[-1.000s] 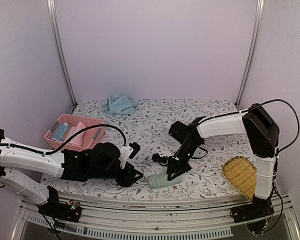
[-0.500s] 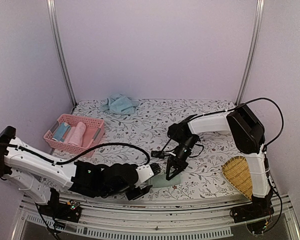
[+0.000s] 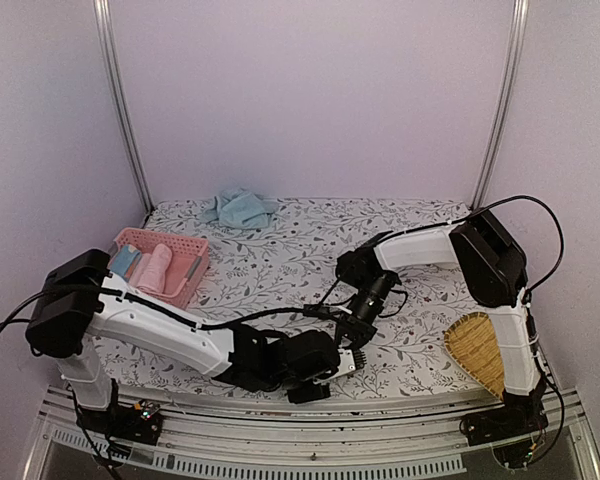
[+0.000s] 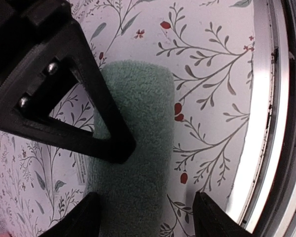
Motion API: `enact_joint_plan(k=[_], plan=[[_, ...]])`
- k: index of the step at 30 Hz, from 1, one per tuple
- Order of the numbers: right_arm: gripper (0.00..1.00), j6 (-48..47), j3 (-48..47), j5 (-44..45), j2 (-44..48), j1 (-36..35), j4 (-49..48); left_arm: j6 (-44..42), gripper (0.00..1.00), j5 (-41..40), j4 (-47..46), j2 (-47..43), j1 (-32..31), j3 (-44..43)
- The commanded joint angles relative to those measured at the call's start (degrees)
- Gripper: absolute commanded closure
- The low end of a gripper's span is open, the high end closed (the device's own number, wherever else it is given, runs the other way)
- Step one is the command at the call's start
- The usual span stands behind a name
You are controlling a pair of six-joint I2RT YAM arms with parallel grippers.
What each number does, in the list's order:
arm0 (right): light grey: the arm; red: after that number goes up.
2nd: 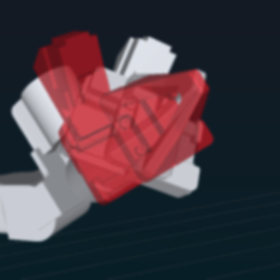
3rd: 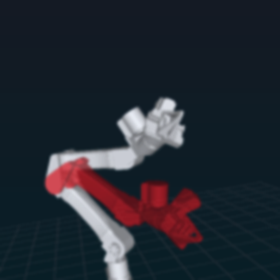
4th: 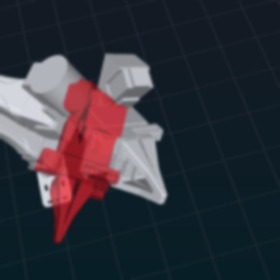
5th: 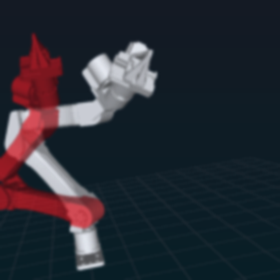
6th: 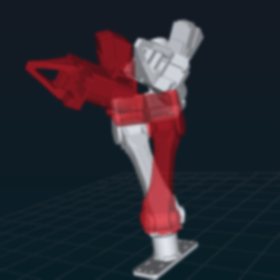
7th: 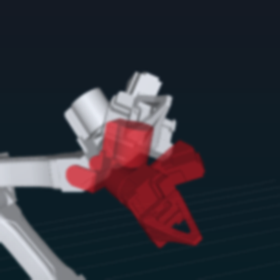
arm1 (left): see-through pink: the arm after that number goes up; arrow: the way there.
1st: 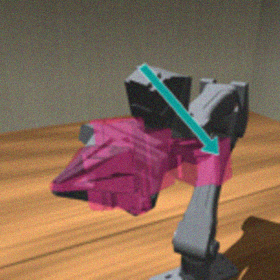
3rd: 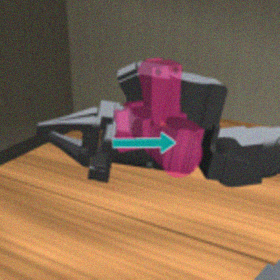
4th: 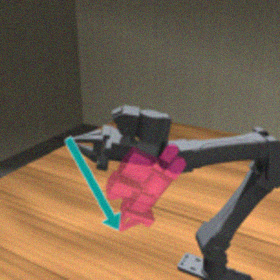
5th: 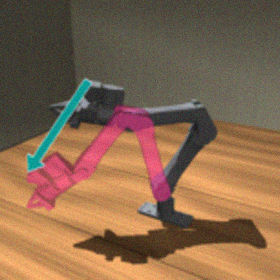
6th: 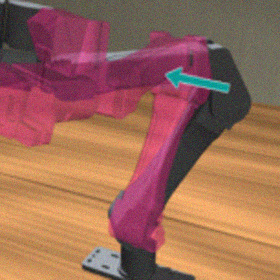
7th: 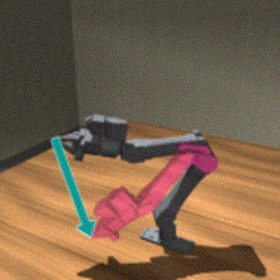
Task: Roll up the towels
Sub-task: Roll the towel at the center of the board.
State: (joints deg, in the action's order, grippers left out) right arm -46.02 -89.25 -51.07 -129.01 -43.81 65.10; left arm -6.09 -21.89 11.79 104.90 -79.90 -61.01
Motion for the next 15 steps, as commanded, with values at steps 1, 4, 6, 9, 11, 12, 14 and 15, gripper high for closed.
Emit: enact_joint_plan(k=[1,4,6,9,11,12,14,15], plan=[[0.87,0.0,1.6,8.7,-4.4,-0.6,-0.5,-3.1,0.35,3.7,2.5,2.9,3.0,-2.7],[0.87,-0.1,1.7,8.7,-4.8,-0.6,-0.8,-4.4,0.35,3.3,2.2,4.6,3.6,-4.0],[0.87,-0.2,1.7,8.5,-5.0,-0.6,-0.9,-5.6,0.35,2.9,1.5,5.4,3.6,-4.2],[0.87,-0.1,1.6,8.2,-5.0,-0.6,-0.9,-6.5,0.35,3.6,1.2,6.4,3.9,-4.5],[0.87,-0.1,1.6,8.0,-4.8,-0.6,-1.1,-6.7,0.35,4.0,1.6,7.1,4.2,-4.8],[0.87,-0.1,1.6,7.8,-4.7,-0.6,-1.1,-6.6,0.35,4.1,1.9,7.1,4.4,-5.0],[0.87,-0.2,1.6,7.2,-4.6,-0.6,-0.9,-6.8,0.35,3.9,2.0,8.8,4.7,-5.3],[0.87,-0.3,1.7,6.9,-4.6,-0.6,-1.0,-6.9,0.36,3.5,2.2,9.4,4.7,-5.5]])
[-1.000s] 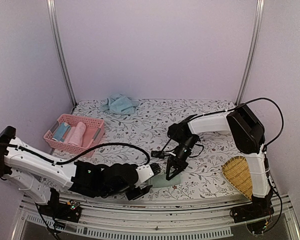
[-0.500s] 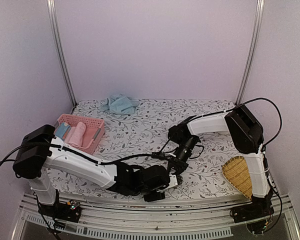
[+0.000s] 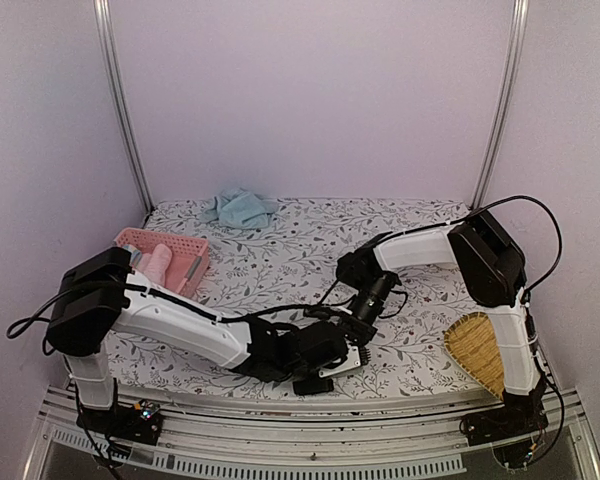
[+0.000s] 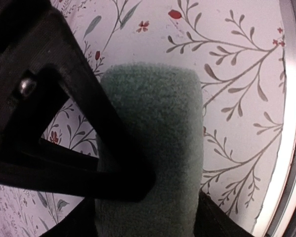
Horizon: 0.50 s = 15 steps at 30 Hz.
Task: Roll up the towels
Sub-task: Roll the towel at the center of the board.
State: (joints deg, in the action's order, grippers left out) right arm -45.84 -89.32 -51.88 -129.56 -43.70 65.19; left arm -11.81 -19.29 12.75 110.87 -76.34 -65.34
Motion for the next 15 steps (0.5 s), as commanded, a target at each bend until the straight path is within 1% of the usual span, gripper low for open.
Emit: enact_joint_plan(k=[1,7,12,15], plan=[[0.87,-0.5,1.9,7.4,-4.0,-0.7,-1.0,-1.4,0.36,0.5,1.4,4.0,1.3,-1.5],[0.87,-0.7,2.4,6.3,-3.4,-0.7,-1.3,-2.1,0.42,-1.7,4.7,7.4,1.3,-3.7],[0.87,-0.6,2.8,6.2,-2.0,-0.6,-1.8,-1.1,0.46,0.5,7.4,9.3,2.0,-4.4],[0.87,-0.9,3.0,5.3,-1.3,-0.6,-1.2,-0.3,0.47,0.6,8.5,10.1,2.0,-4.7]])
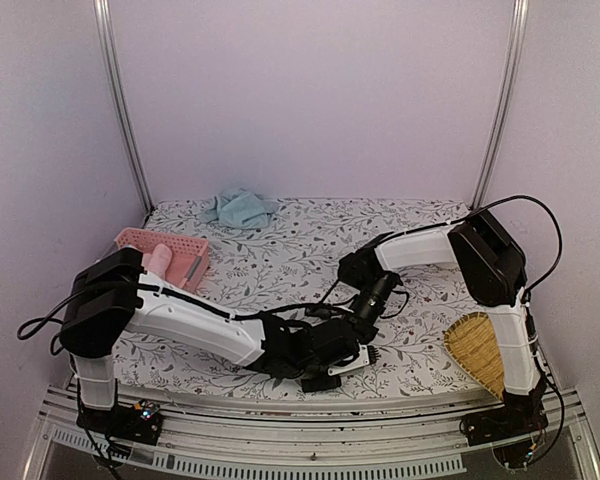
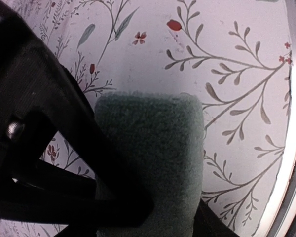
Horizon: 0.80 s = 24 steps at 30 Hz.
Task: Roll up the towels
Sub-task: Roll the towel at the center of the board.
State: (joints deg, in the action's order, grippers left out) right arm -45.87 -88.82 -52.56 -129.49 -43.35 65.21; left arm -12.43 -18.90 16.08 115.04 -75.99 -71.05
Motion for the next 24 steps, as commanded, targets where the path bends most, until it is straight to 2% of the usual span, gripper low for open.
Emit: enact_joint_plan(k=[1,7,17,21,24], plan=[[0.86,-1.0,2.5,5.7,-1.0,-1.0,-1.1,0.5,0.47,0.0,5.6,6.2,1.6,0.9],[0.85,-1.4,2.6,5.2,-0.3,-1.0,-0.8,2.1,0.40,-1.6,9.8,9.1,1.6,-0.7],[0.84,0.9,0.3,2.3,-3.6,-0.7,2.5,3.0,0.44,-2.2,10.5,8.0,1.6,-0.1],[0.84,0.7,-0.7,-1.4,-4.5,-0.1,5.1,2.8,0.41,-0.6,10.1,7.8,1.3,0.7],[0.83,-0.8,-2.0,-2.9,-8.7,0.5,7.7,2.4,0.40,-0.7,8.8,7.0,1.0,1.5]])
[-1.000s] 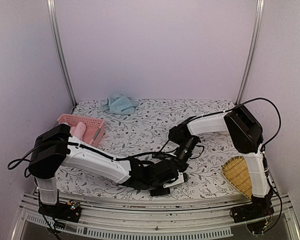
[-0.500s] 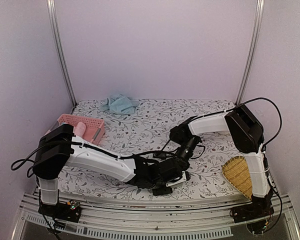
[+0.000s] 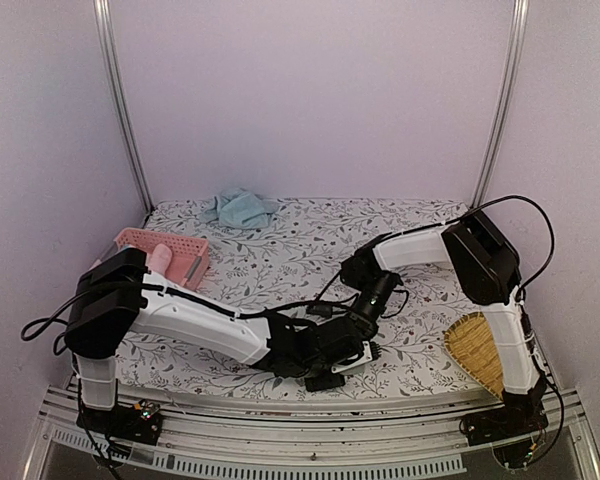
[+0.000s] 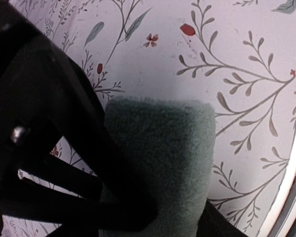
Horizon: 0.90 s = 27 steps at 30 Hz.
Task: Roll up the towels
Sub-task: Roll the towel at the center of the board, then pick up the towel from the center of the board.
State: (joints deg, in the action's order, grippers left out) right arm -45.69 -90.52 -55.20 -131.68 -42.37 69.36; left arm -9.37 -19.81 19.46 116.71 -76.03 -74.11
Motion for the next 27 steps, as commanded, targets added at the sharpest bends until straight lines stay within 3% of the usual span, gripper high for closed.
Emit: enact_joint_plan(k=[1,7,10,19,24,27], plan=[[0.83,-1.0,-0.8,-0.7,-7.2,-0.3,4.4,-0.7,0.39,0.1,5.3,5.2,1.0,4.7],[0.83,0.9,-2.0,-0.8,-7.3,-0.2,4.0,-1.2,0.39,0.6,4.4,4.1,0.7,5.7],[0.82,1.2,-1.5,-0.2,-5.6,-0.2,2.9,-0.8,0.48,0.5,4.9,5.1,0.7,5.5],[0.45,-4.0,-0.9,1.7,5.3,0.9,7.6,-0.4,0.65,1.2,4.7,5.7,1.0,6.2],[0.44,-3.5,-0.8,4.5,13.2,6.2,7.2,0.1,0.69,2.3,4.4,4.9,1.2,6.5],[0.46,0.0,2.6,4.4,18.9,11.4,0.7,0.9,0.72,3.4,4.3,4.2,1.5,6.6]])
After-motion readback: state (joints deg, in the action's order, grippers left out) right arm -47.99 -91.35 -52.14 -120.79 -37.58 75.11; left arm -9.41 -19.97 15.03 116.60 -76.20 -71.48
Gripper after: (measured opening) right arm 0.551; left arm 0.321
